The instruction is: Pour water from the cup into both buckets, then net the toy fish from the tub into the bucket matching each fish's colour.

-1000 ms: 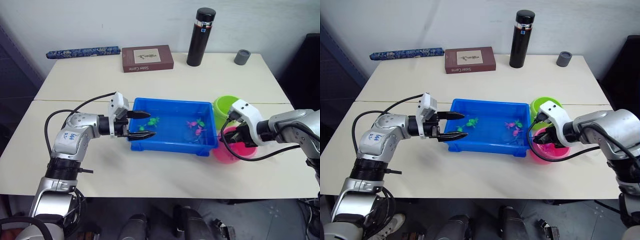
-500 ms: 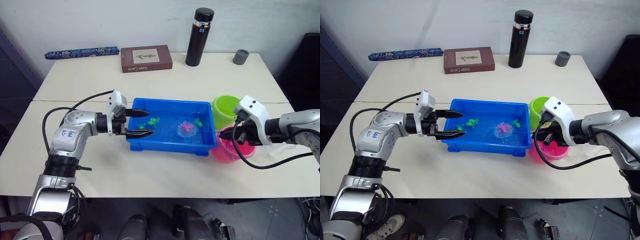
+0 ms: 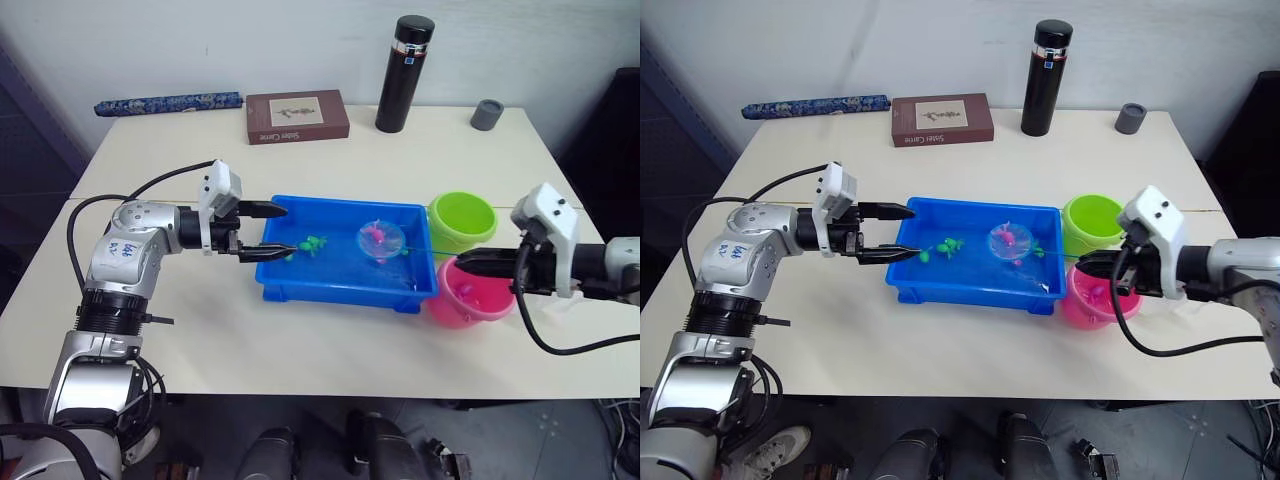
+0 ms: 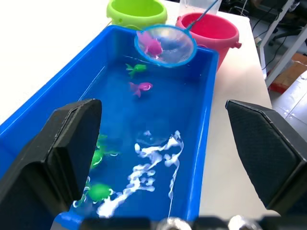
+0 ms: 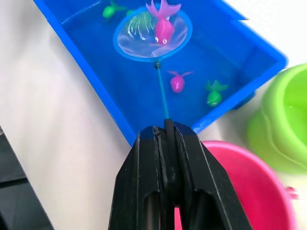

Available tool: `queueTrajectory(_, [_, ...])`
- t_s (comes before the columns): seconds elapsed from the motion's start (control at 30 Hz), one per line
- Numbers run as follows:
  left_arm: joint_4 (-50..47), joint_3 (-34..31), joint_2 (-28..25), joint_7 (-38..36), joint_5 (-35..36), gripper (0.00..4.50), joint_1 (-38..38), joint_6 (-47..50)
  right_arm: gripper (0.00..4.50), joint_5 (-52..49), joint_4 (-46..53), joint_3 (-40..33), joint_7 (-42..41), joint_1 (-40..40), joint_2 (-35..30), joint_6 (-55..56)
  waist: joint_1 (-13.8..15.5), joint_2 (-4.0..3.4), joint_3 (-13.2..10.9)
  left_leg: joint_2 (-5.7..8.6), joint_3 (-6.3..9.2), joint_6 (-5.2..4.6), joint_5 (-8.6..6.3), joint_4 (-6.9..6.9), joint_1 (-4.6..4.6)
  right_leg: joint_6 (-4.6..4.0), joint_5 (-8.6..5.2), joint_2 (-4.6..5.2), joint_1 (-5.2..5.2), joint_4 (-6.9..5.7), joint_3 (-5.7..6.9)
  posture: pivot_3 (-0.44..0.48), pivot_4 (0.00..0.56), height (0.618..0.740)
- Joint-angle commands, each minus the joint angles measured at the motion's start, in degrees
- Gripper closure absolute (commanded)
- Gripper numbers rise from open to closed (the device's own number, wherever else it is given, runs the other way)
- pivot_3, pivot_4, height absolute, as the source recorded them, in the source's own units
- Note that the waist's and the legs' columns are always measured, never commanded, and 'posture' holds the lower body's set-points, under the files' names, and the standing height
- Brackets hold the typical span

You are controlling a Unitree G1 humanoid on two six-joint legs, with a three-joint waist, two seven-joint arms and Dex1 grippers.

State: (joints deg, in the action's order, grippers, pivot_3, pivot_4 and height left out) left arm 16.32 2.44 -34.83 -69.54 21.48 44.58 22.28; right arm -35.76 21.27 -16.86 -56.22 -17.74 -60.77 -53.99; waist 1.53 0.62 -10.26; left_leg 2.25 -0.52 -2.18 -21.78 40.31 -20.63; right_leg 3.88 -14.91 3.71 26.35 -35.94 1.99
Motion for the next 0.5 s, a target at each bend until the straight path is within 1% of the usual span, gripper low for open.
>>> queueTrajectory(0.03, [-2.51, -0.14, 0.07, -0.31, 0.24, 0.04, 0.02, -0.4, 4.5, 0.77, 2.23, -8.12, -1.51, 4.52, -1.3, 4.4, 0.0, 0.0, 0.0, 0.0, 0.01, 0.0, 0.0, 0.0, -0.01, 0.01, 0.01, 0.0, 0.0, 0.0, 0.0, 0.0, 0.15, 0.739])
queueTrajectory(0.07, [-2.62, -0.19, 0.06, -0.33, 0.29, 0.04, -0.02, -0.31, 4.5, 0.8, 2.31, -9.15, -1.56, 5.51, -1.31, 4.81, 0.0, 0.0, 0.0, 0.0, 0.01, 0.0, 0.0, 0.02, -0.01, 0.01, 0.01, -0.01, 0.0, -0.02, 0.0, 0.0, 0.15, 0.739])
queueTrajectory(0.17, [-3.99, -0.56, -0.24, -0.23, 0.9, 0.04, -0.5, 0.65, 4.5, 3.67, 1.58, -15.51, -2.62, 12.02, -1.17, 8.89, 0.0, 0.0, 0.0, -0.01, 0.01, -0.01, 0.01, 0.03, 0.0, 0.01, 0.01, -0.01, -0.01, -0.04, -0.01, 0.0, 0.15, 0.739])
queueTrajectory(0.3, [-5.28, -1.23, -1.22, -0.26, 1.35, 0.04, -1.41, 1.78, 4.5, 6.42, 0.78, -20.99, -3.81, 18.54, -0.92, 12.67, -0.06, 0.0, 0.0, 0.0, -0.02, -0.01, 0.01, 0.03, 0.02, 0.01, 0.01, -0.01, -0.01, -0.05, -0.04, 0.0, 0.15, 0.739])
queueTrajectory(0.5, [-8.14, -2.5, -2.16, 1.39, 2.22, 0.04, -3.59, 3.83, 4.5, 9.78, -1.24, -26.27, -5.65, 25.7, -0.15, 18.24, -0.03, -0.01, 0.01, 0.0, -0.06, -0.01, 0.01, 0.03, 0.13, 0.01, 0.01, -0.03, -0.07, -0.05, -0.13, 0.0, 0.15, 0.739])
